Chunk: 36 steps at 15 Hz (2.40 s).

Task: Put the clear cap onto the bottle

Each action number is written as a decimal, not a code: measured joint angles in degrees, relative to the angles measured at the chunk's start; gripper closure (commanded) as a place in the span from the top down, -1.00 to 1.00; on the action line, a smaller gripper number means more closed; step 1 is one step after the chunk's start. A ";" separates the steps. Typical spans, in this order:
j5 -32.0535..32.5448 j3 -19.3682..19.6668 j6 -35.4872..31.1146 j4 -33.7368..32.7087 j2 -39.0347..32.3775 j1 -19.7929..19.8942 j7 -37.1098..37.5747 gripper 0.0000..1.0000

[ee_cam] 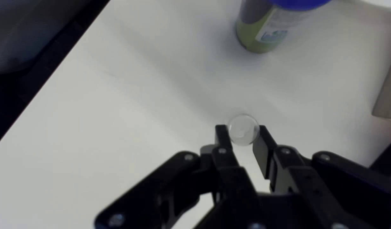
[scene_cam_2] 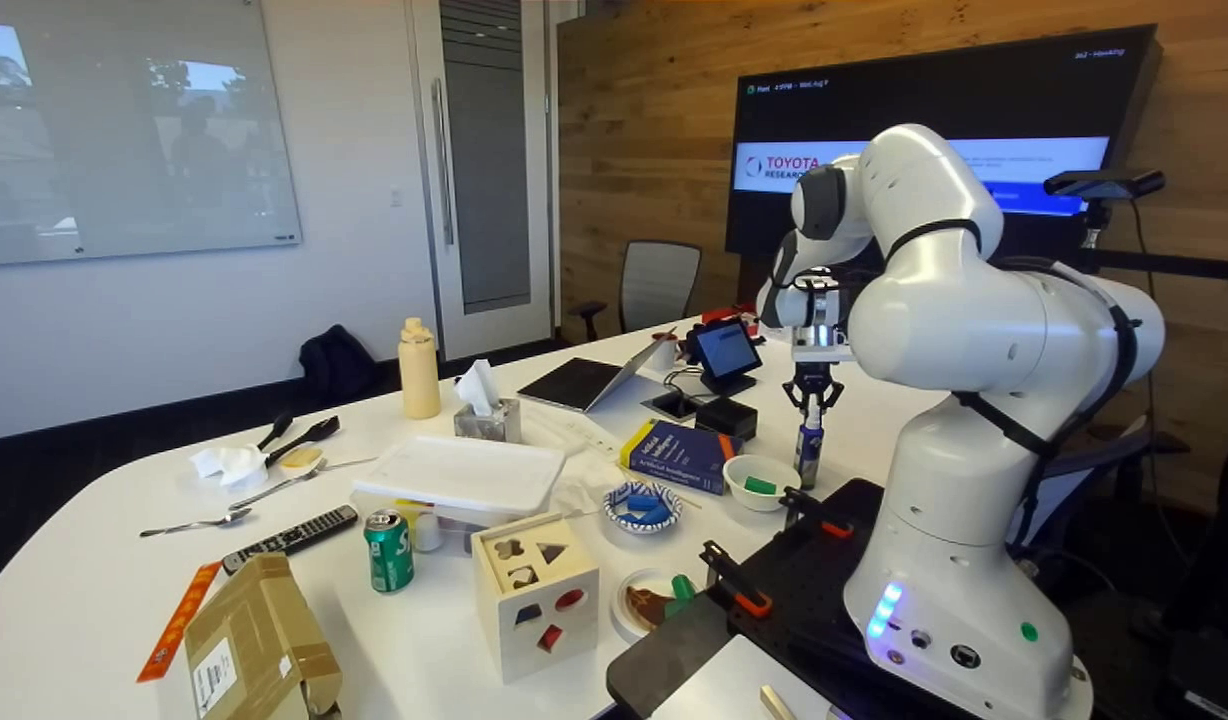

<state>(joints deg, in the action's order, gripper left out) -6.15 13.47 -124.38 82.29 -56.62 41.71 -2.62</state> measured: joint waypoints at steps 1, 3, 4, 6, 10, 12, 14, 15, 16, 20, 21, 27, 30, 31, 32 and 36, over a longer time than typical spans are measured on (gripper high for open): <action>0.04 0.19 1.95 0.79 1.53 -0.50 0.38 -0.88; 0.07 0.85 4.19 3.02 4.53 -1.34 0.74 -0.88; 0.07 1.31 4.31 4.77 6.23 -1.74 0.75 -0.88; 0.07 2.07 4.28 8.87 9.92 -2.27 0.75 -0.88; 0.15 3.45 3.37 18.96 18.03 -3.72 0.72 -0.88; 0.15 3.62 1.19 24.54 21.93 -4.39 0.67 -0.88; 0.18 3.88 -1.81 30.11 25.64 -5.24 0.67 -0.88; 0.18 4.16 -3.40 32.67 27.35 -5.76 0.67 -0.88; 0.18 4.43 -4.79 35.00 28.97 -6.27 0.67 -0.88; 0.18 5.54 -9.85 41.35 34.12 -7.89 0.68 -0.88; 0.18 5.89 -11.19 42.47 35.08 -8.23 0.69 -0.88; 0.10 7.37 -17.01 45.80 37.10 -9.62 0.73 -0.88; -0.26 7.18 -18.02 45.70 36.54 -10.51 0.74 -0.88; -0.52 7.10 -18.19 45.52 36.30 -10.87 0.74 -0.88; -0.92 6.87 -18.22 45.19 36.04 -11.09 0.74 -0.88; -2.21 6.58 -18.22 42.87 34.41 -11.74 0.77 -0.88</action>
<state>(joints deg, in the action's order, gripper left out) -8.36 20.04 -142.60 125.16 -22.21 29.97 -1.85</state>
